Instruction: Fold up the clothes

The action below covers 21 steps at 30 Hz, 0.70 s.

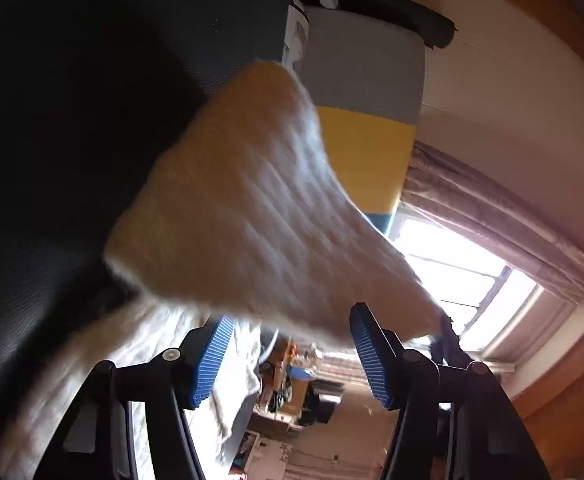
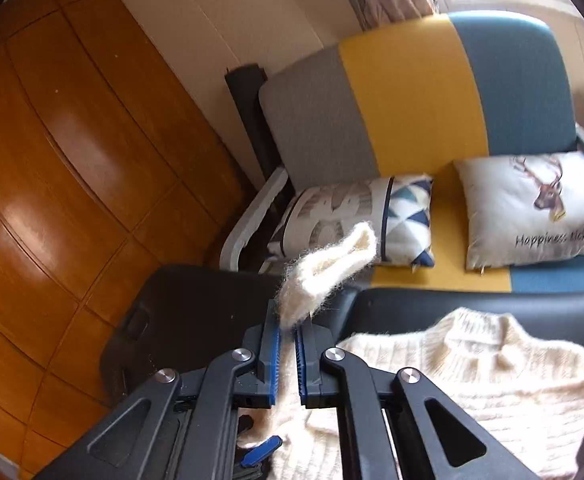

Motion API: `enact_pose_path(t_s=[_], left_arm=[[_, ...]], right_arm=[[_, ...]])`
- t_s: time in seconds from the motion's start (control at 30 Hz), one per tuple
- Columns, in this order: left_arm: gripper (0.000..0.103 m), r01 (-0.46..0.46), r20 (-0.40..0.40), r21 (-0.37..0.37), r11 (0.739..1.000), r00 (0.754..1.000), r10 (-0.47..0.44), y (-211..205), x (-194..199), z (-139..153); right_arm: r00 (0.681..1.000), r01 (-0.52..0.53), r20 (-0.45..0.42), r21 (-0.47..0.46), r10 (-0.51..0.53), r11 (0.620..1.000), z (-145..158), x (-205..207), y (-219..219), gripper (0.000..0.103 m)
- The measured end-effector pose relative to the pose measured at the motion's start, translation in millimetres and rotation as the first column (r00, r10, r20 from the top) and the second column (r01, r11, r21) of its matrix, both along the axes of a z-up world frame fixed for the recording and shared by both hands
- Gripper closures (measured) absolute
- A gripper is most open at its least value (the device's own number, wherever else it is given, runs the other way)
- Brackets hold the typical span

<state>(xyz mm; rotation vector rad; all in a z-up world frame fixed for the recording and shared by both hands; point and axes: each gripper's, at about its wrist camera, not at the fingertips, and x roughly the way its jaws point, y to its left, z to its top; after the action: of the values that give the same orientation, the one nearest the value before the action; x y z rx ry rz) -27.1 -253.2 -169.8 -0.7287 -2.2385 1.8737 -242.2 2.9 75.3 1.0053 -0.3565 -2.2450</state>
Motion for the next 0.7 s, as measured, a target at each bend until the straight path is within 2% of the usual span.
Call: enact_pose_path(t_s=[0.07, 0.17, 0.3, 0.4, 0.53, 0.6, 0.67, 0.7], left_arm=[[0.042, -0.020, 0.032, -0.037, 0.999, 0.999, 0.021, 0.2, -9.2, -1.6], [0.042, -0.029, 0.076, -0.048, 0.998, 0.997, 0.033, 0.9, -20.9, -9.7], [0.042, -0.023, 0.119, -0.090, 0.996, 0.992, 0.034, -2.3, -28.4, -16.2], [0.042, -0.008, 0.135, -0.135, 0.991, 0.991, 0.027, -3.2, -30.3, -15.2], [0.043, 0.034, 0.159, -0.237, 0.971, 0.987, 0.004, 3.1, -34.0, -11.7], [0.050, 0.062, 0.176, -0.286, 0.956, 0.984, -0.011, 8.0, -33.6, -10.3], [0.064, 0.091, 0.187, -0.322, 0.942, 0.982, -0.031, 12.8, -33.1, -11.2], [0.068, 0.104, 0.195, -0.335, 0.936, 0.980, -0.039, 14.8, -33.2, -12.5]], right_arm=[[0.999, 0.032, -0.019, -0.014, -0.032, 0.999, 8.5, -3.0, 22.1, 0.097], [0.995, 0.092, -0.031, -0.035, -0.093, 0.995, 14.8, -7.0, 61.3, 0.097], [0.981, 0.196, 0.013, -0.044, -0.196, 0.980, -7.4, -8.9, 124.1, 0.097], [0.961, 0.265, 0.096, -0.044, -0.260, 0.963, -49.8, -9.5, 164.0, 0.097], [0.915, 0.341, 0.241, -0.032, -0.324, 0.940, -128.3, -1.7, 202.2, 0.097], [0.882, 0.380, 0.319, -0.050, -0.346, 0.924, -166.6, 9.2, 220.3, 0.097], [0.850, 0.413, 0.384, -0.063, -0.360, 0.909, -199.9, 23.6, 234.8, 0.097], [0.835, 0.428, 0.413, -0.073, -0.363, 0.901, -215.2, 29.8, 241.2, 0.097]])
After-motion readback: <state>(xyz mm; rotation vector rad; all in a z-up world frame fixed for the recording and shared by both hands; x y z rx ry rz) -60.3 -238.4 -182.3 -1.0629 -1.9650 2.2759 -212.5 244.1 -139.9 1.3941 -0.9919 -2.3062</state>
